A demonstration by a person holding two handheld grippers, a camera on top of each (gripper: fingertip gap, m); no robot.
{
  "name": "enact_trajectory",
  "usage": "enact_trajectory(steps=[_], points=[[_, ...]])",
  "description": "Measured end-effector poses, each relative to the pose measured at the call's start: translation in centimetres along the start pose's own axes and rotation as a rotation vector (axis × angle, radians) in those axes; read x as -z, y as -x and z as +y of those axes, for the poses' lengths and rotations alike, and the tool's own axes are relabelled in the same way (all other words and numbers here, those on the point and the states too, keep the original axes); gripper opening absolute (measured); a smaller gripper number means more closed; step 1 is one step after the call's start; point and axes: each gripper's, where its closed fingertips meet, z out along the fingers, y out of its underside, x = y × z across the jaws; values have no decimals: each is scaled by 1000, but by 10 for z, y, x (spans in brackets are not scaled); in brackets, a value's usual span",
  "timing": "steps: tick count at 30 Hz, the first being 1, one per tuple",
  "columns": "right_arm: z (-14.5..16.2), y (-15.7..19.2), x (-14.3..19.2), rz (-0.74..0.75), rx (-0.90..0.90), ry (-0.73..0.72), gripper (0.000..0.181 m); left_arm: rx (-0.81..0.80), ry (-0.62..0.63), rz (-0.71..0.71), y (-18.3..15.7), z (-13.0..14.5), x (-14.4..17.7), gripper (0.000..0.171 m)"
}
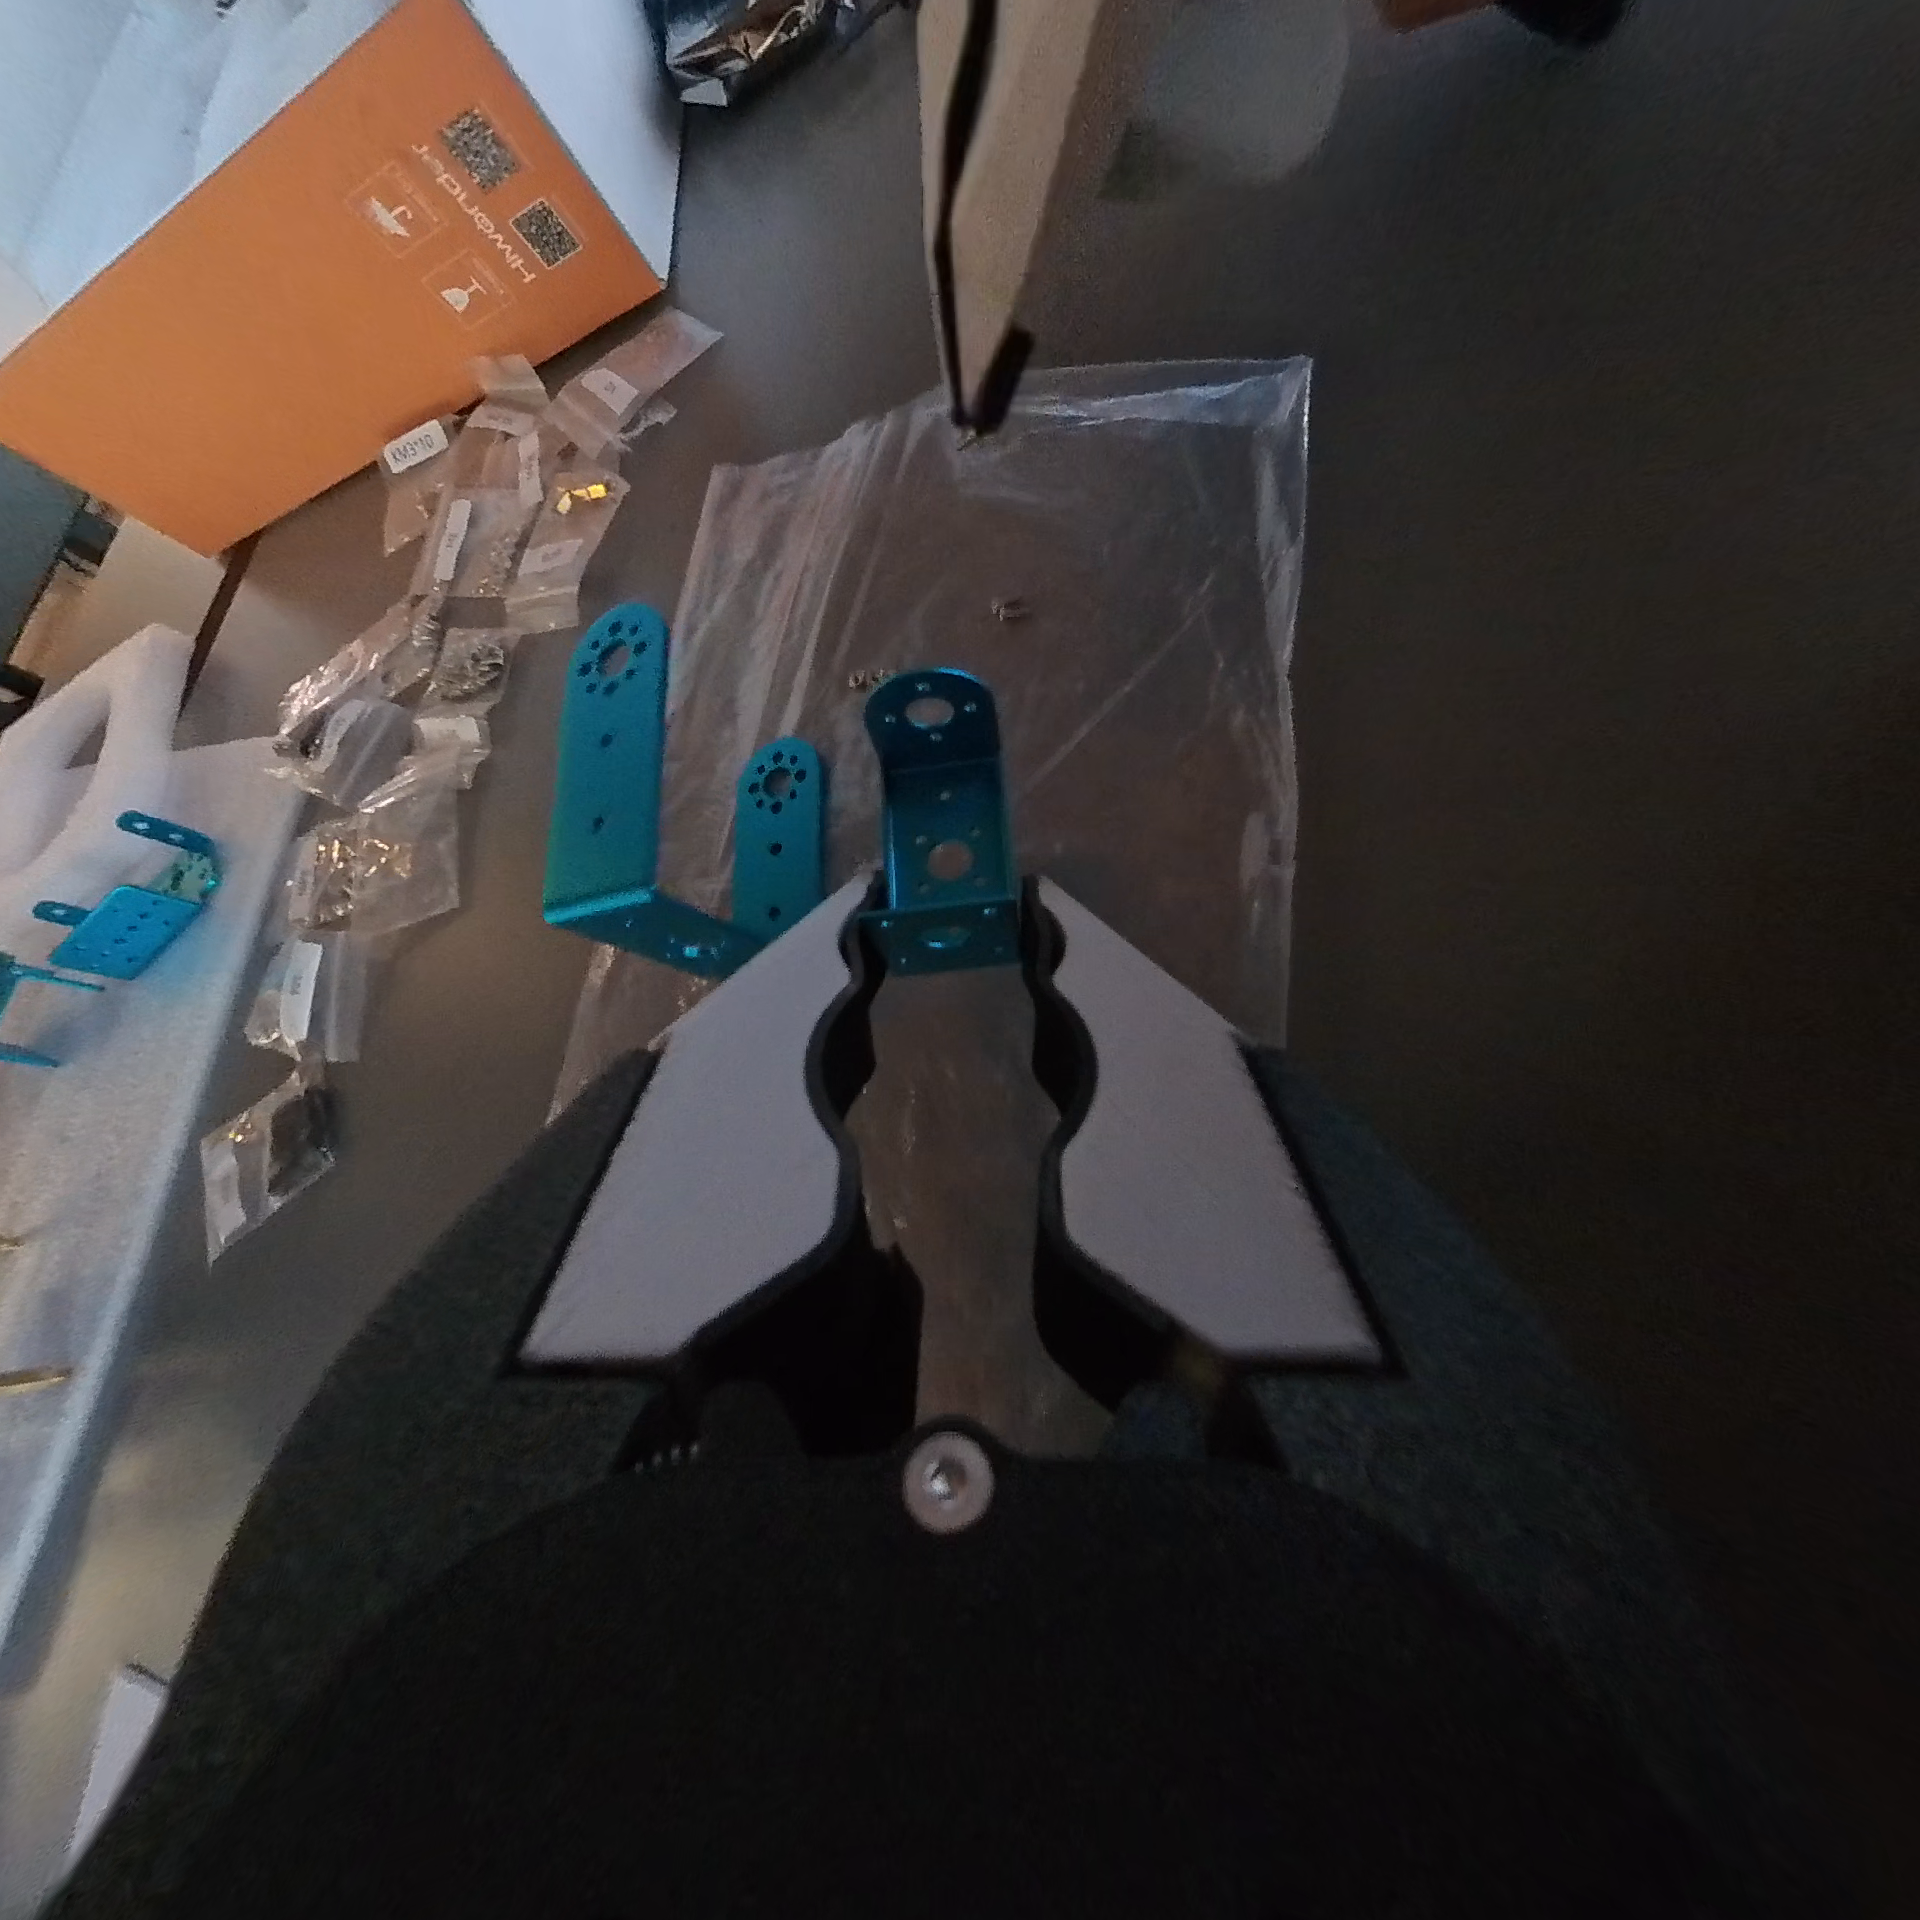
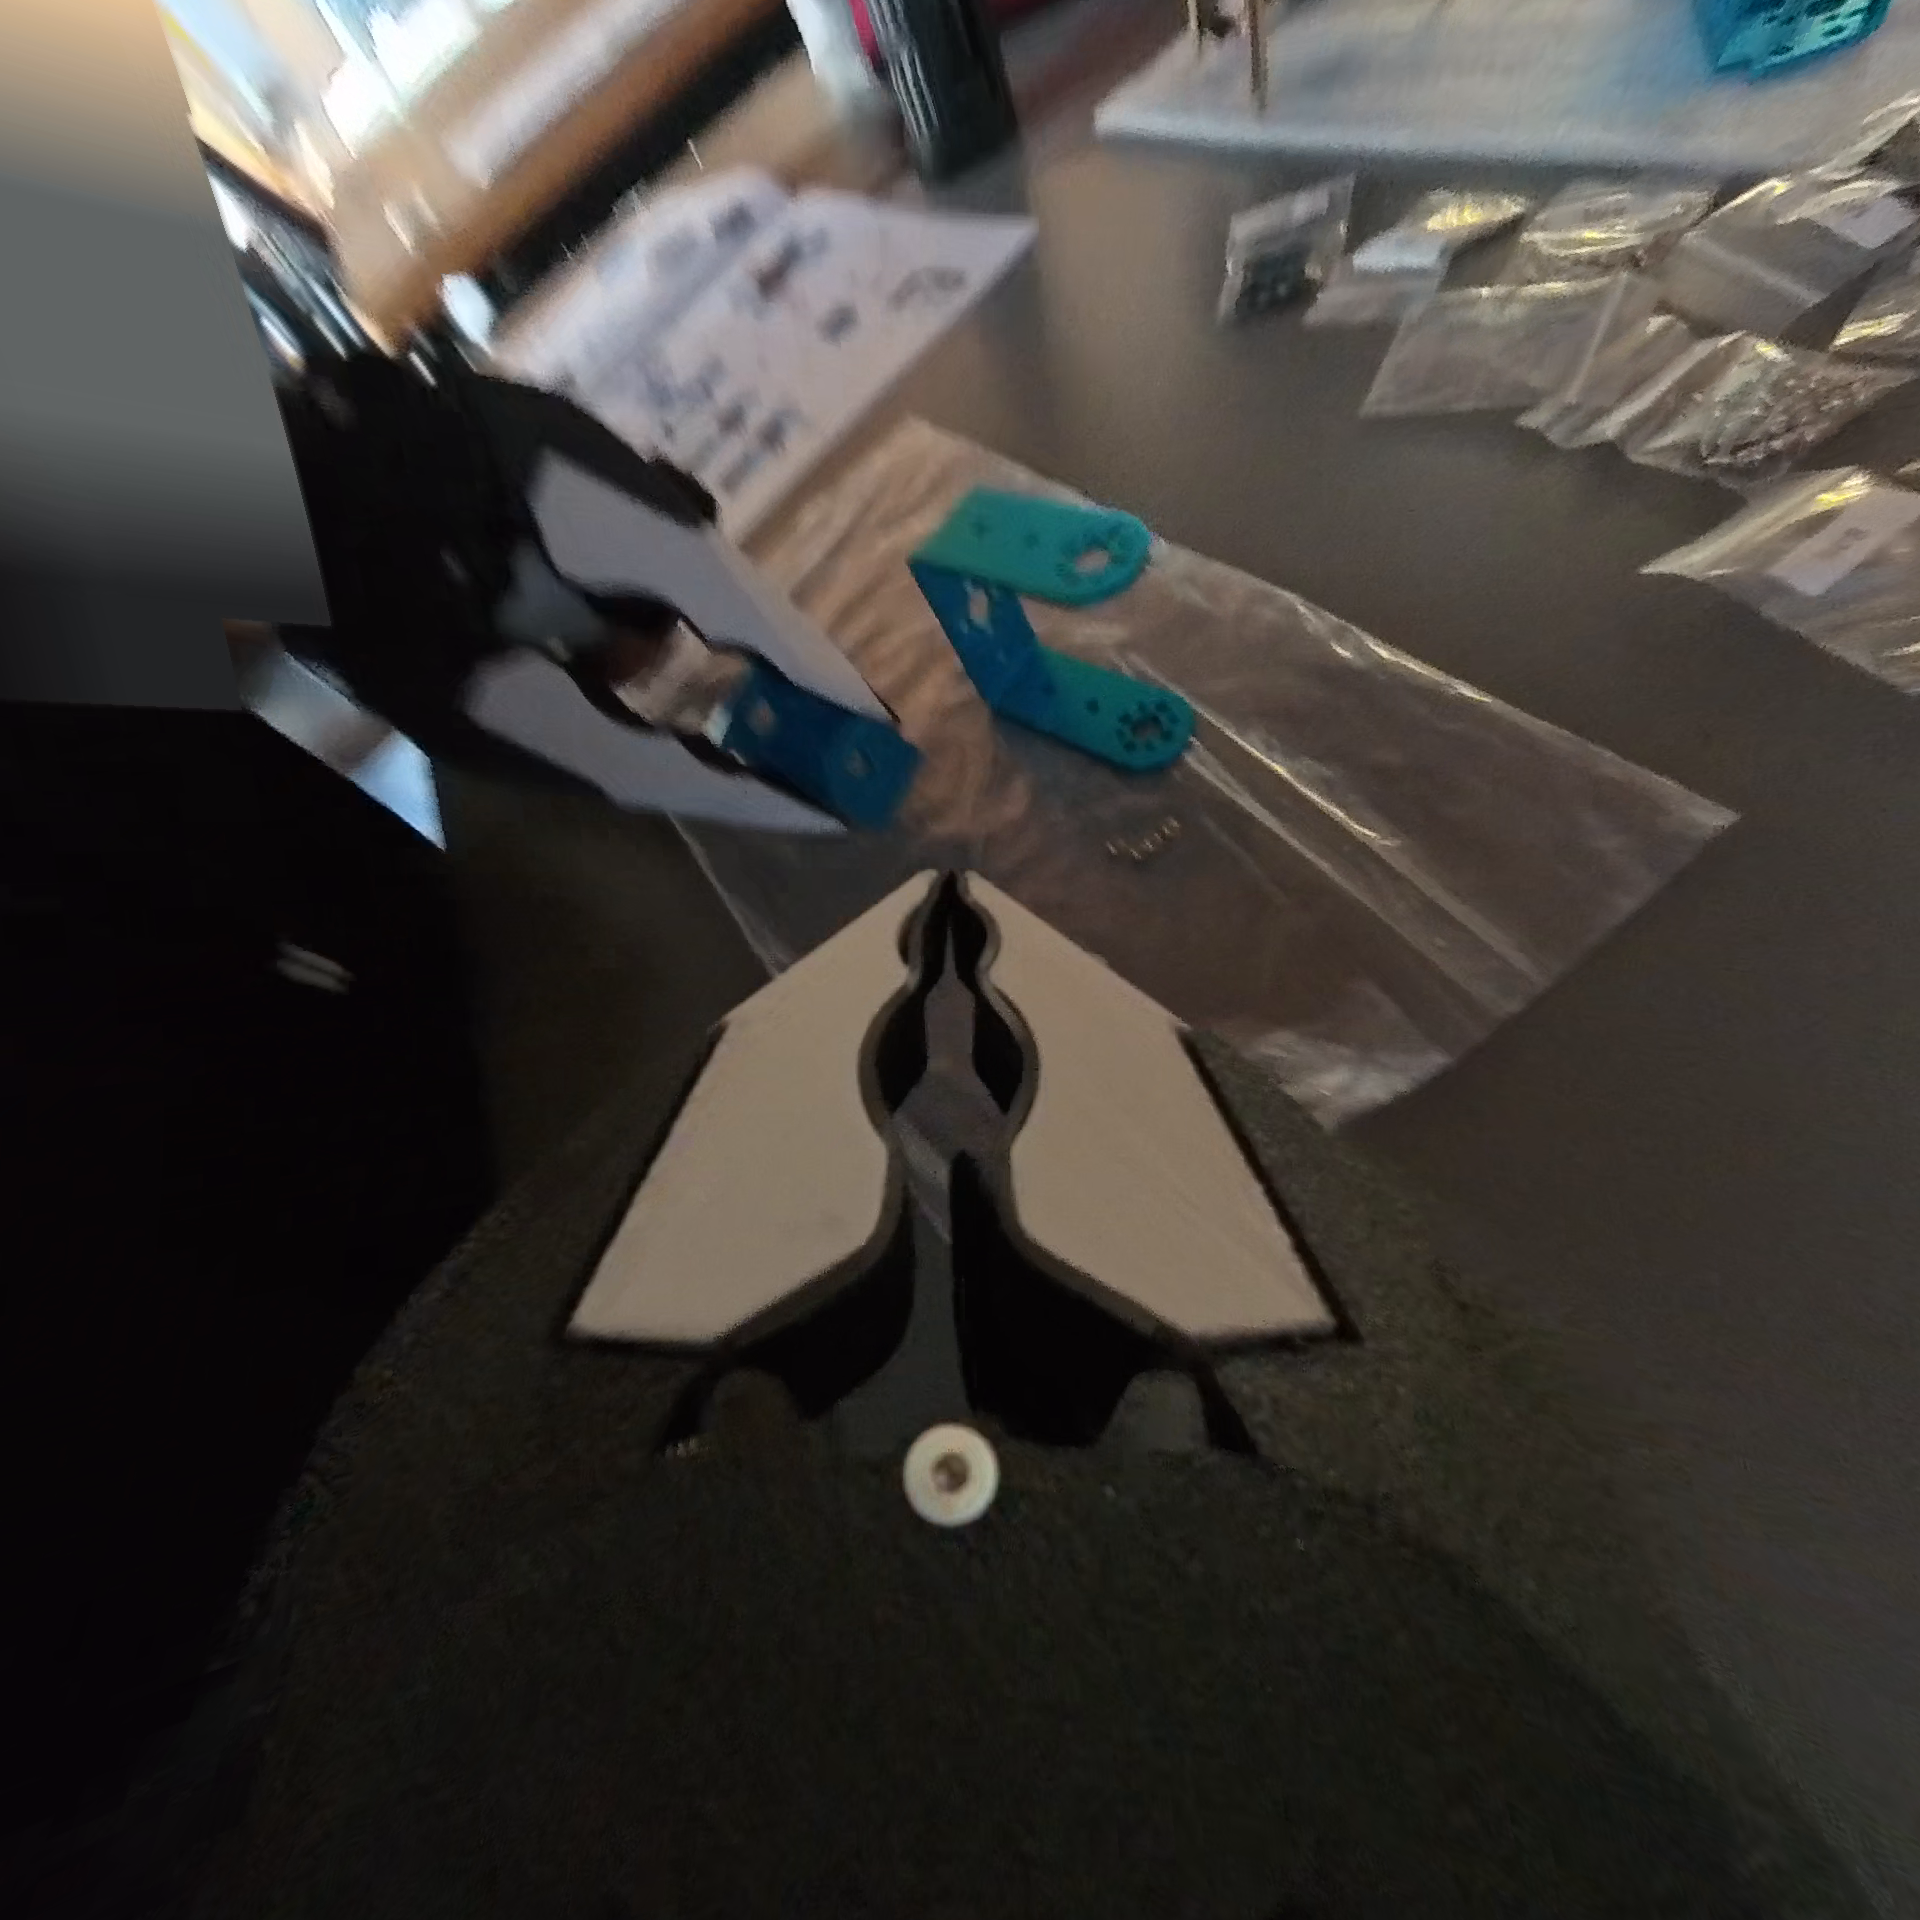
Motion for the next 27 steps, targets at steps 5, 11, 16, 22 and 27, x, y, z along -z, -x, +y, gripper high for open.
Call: enact_trajectory(steps=[5, 11, 16, 22, 27], points=[[-21, 29, -20, -121, -225, -163, 0, -5, 10, -27, 1, -3, -9, 24], [-20, 40, -35, -67, -256, -224, 0, -1, 2, -58, 4, -10, -11, 24], [-17, 36, -38, 16, -254, -242, 0, 17, -20, -65, 6, -15, -9, 24], [-9, 35, -45, 33, -299, -211, 0, 2, -38, -82, 6, -19, -7, 24], [-6, 33, -48, 51, -309, -189, 0, -14, -41, -88, 5, -19, -5, 24]])
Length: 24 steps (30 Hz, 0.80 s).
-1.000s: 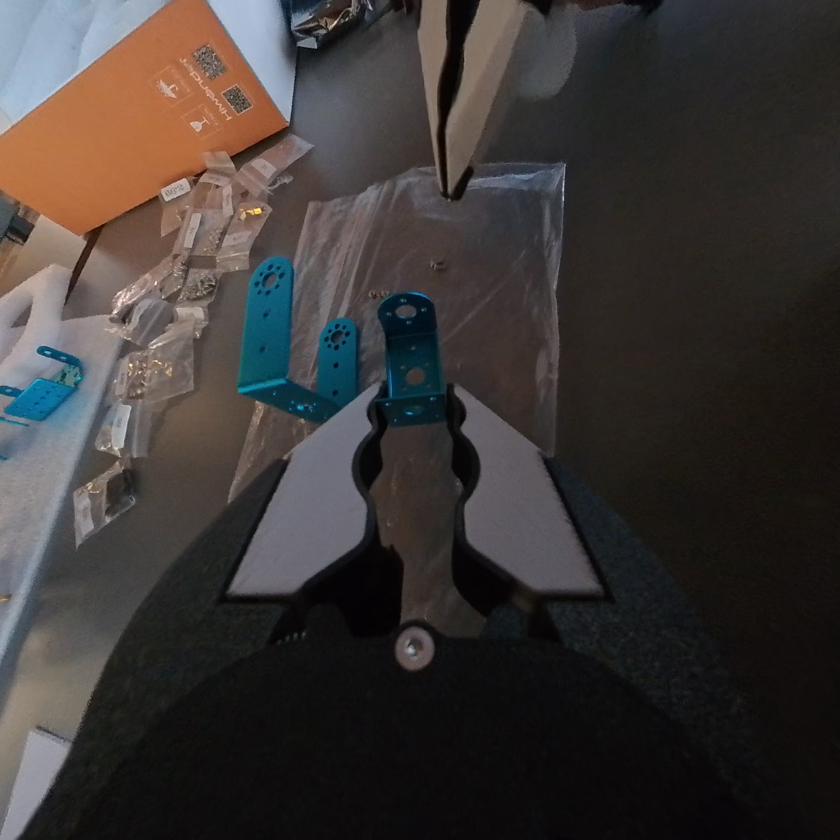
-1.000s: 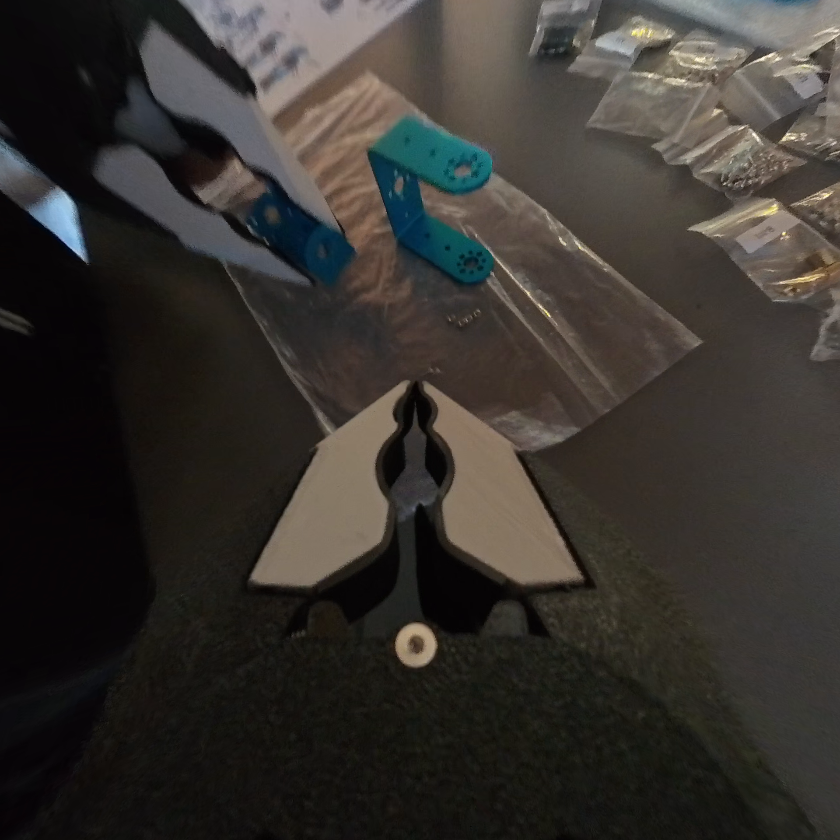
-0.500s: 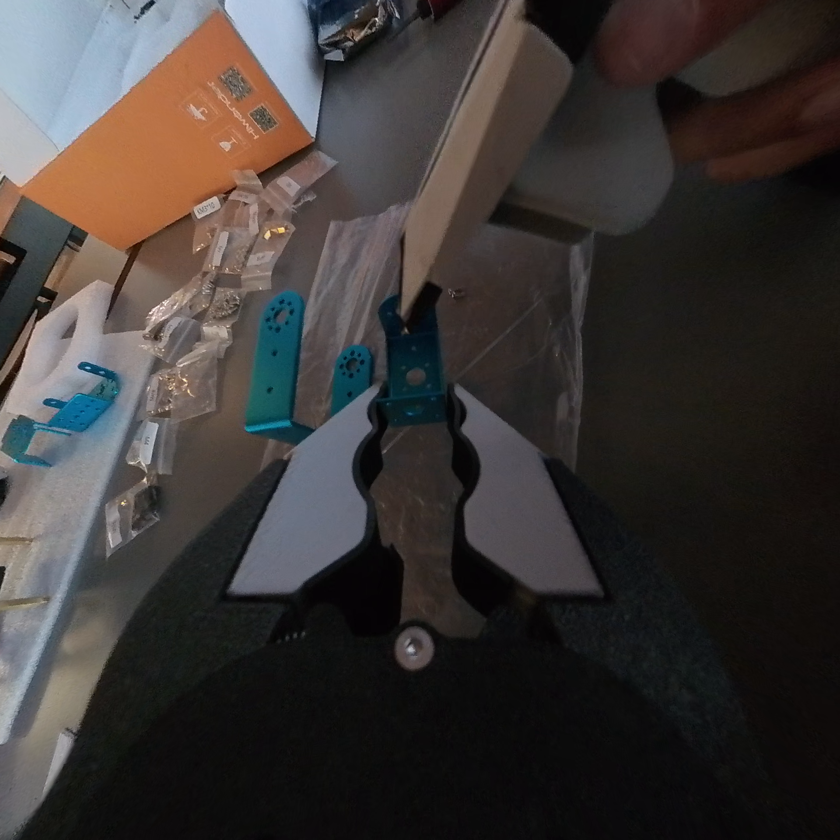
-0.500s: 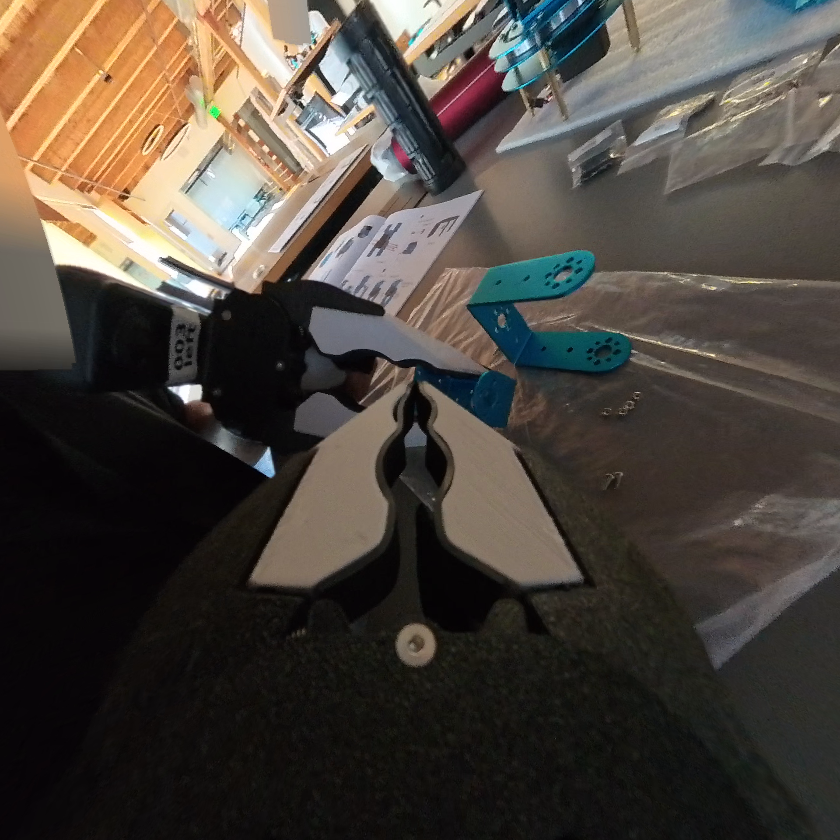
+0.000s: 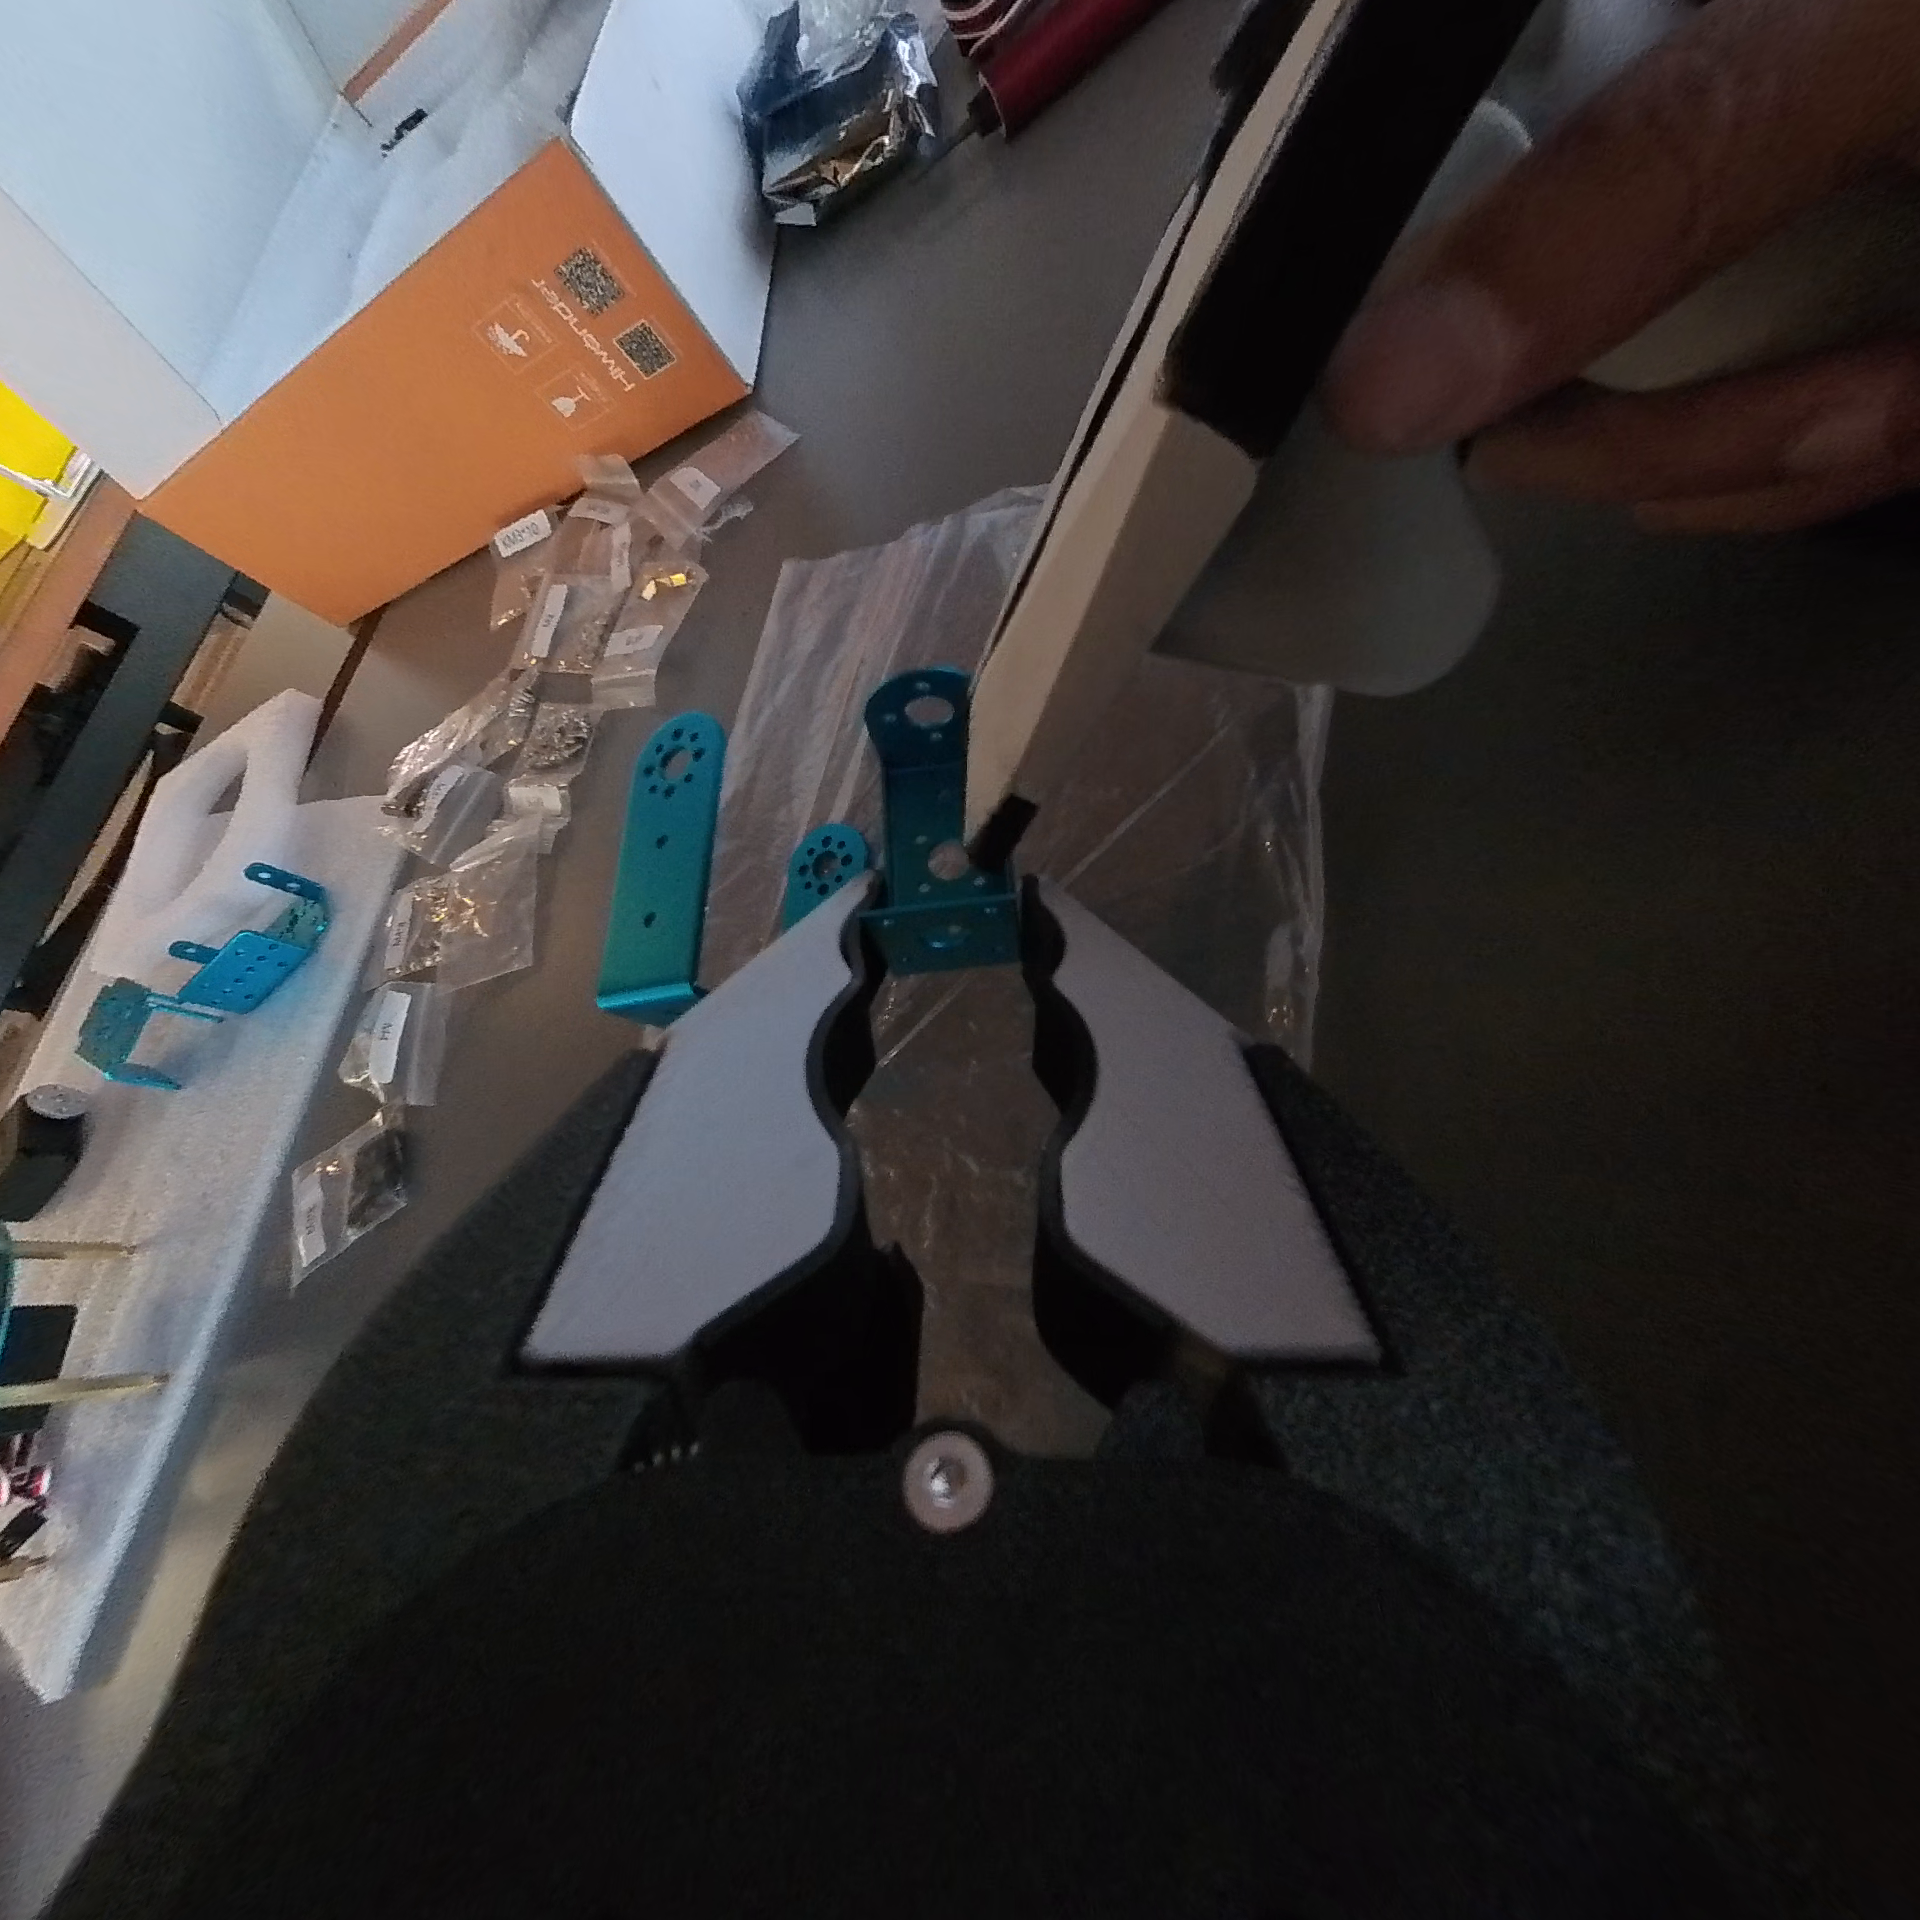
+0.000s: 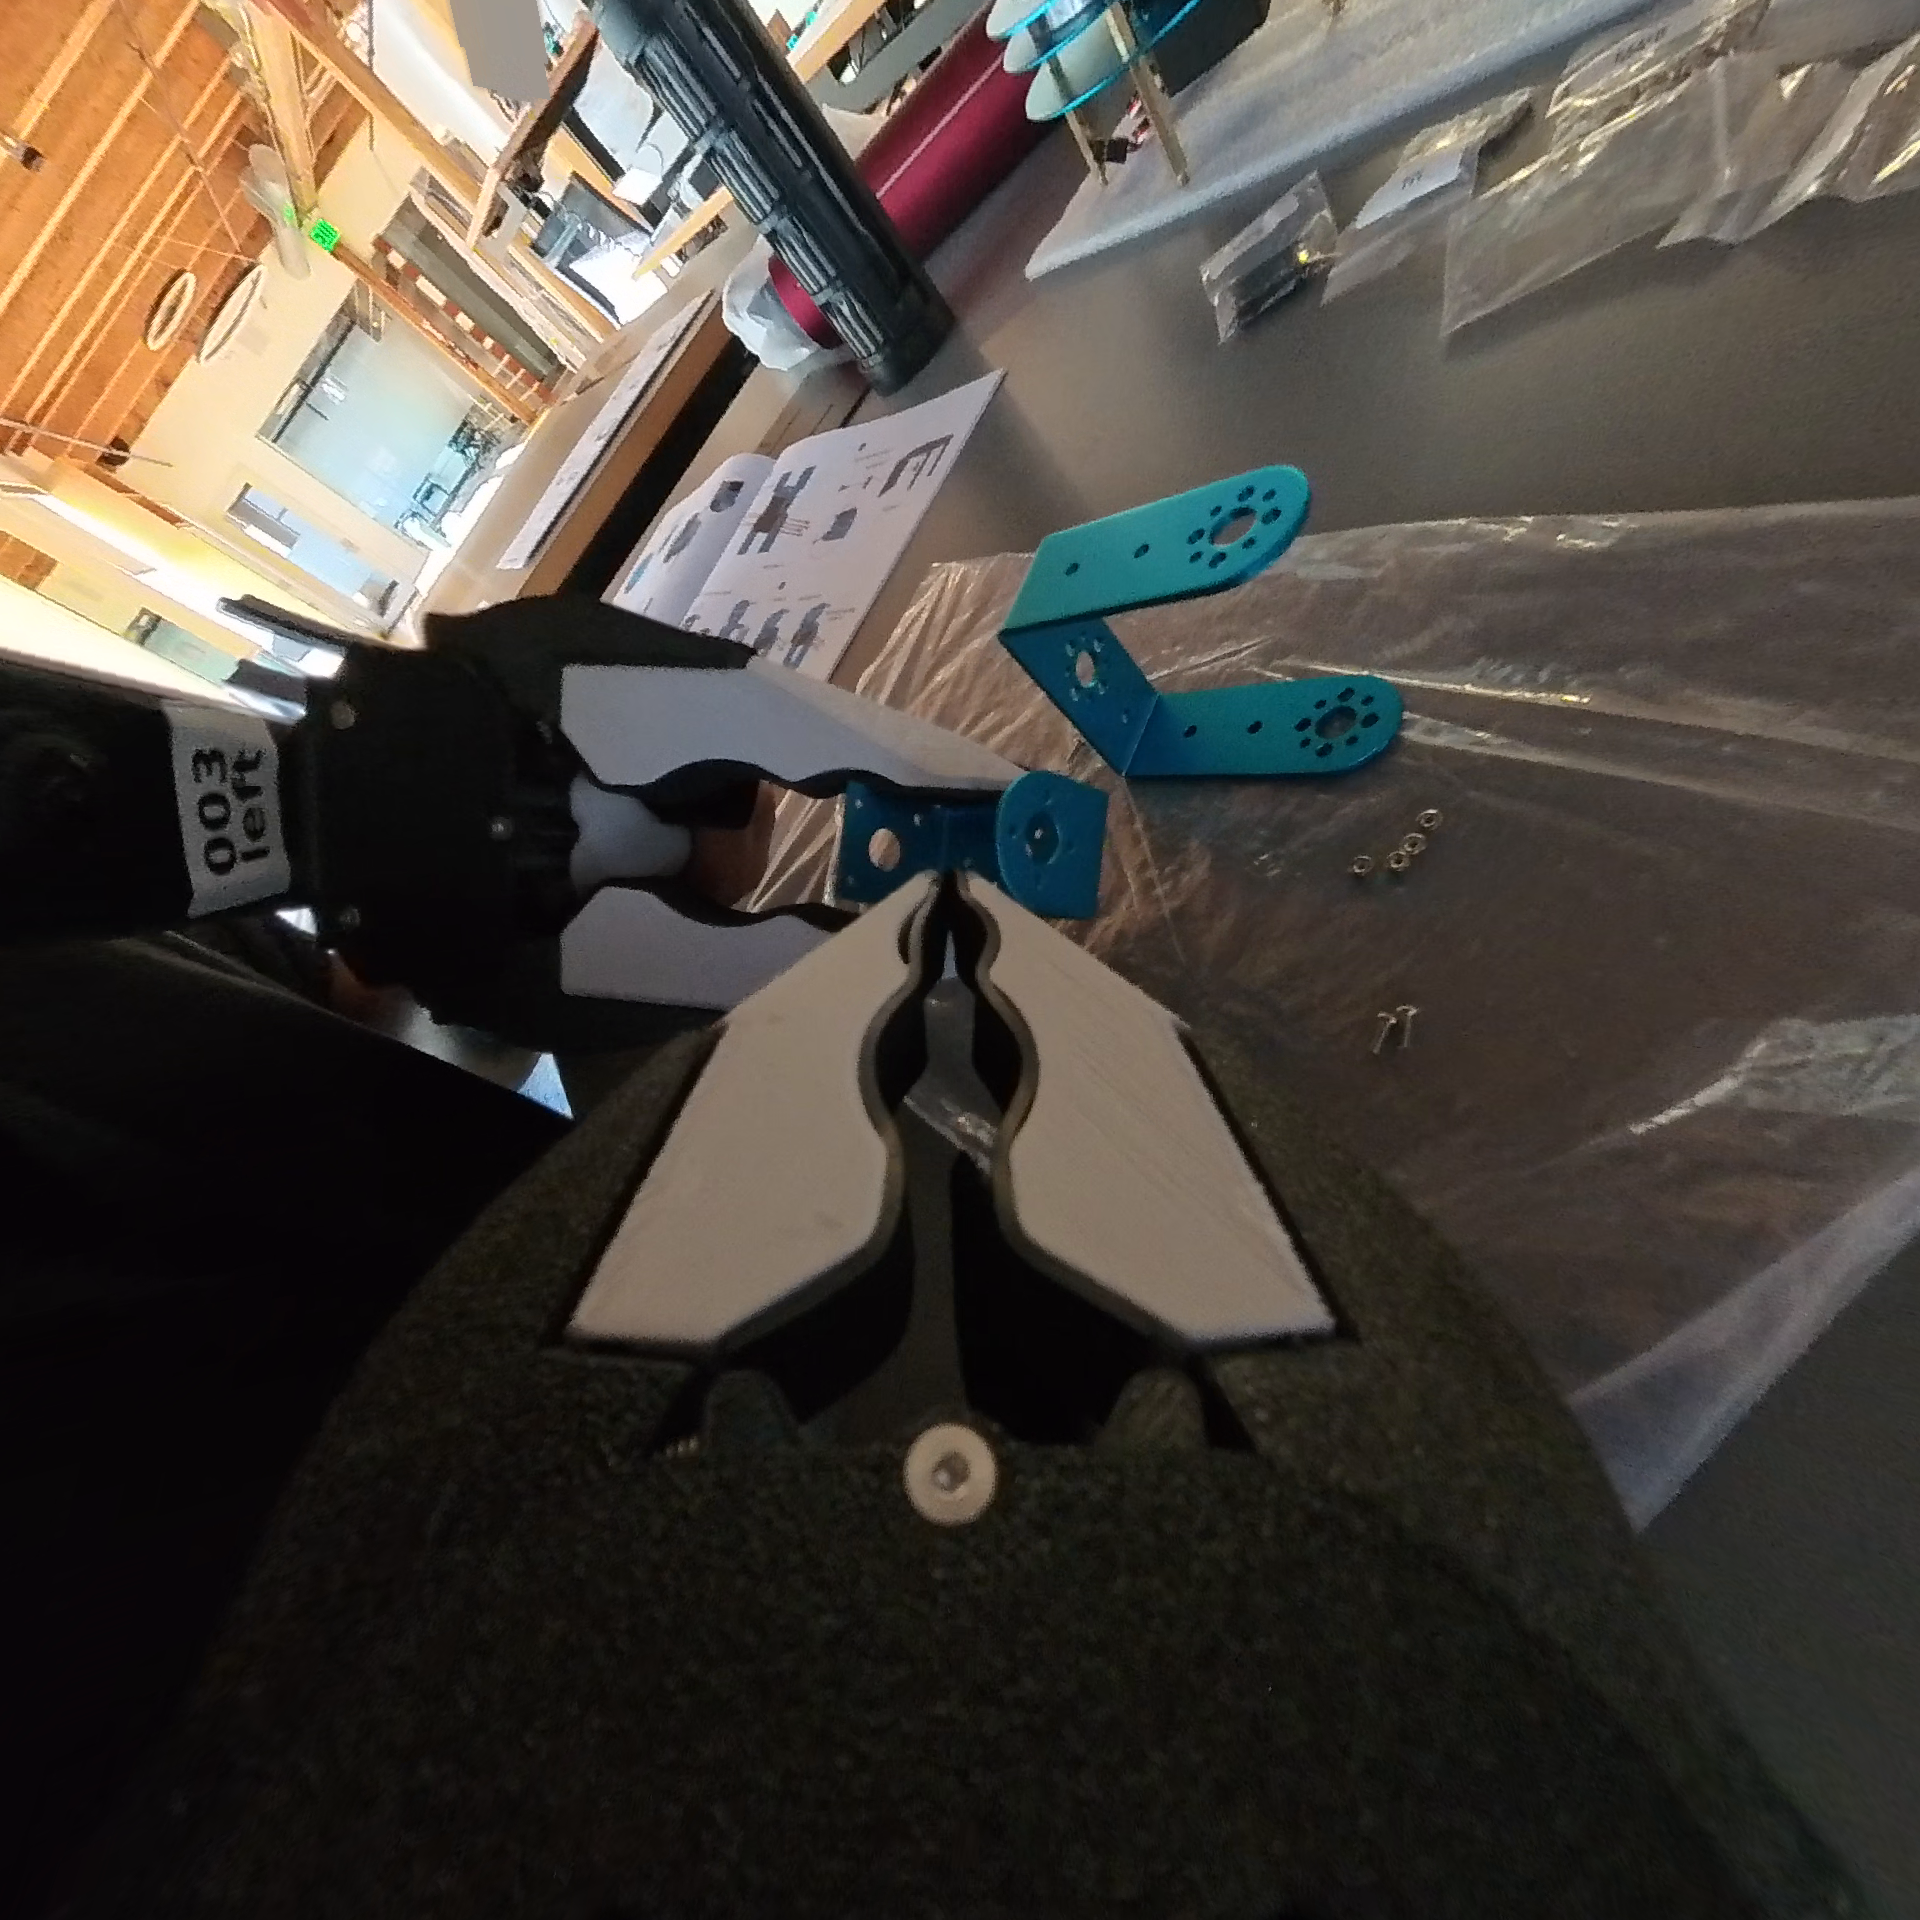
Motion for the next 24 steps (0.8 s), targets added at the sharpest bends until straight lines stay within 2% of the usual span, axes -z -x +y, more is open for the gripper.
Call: enact_trajectory(steps=[24], points=[[7, -4, -7, 110, 41, 58, 0, -56, 28, -21, -1, 5, -1, 24]])
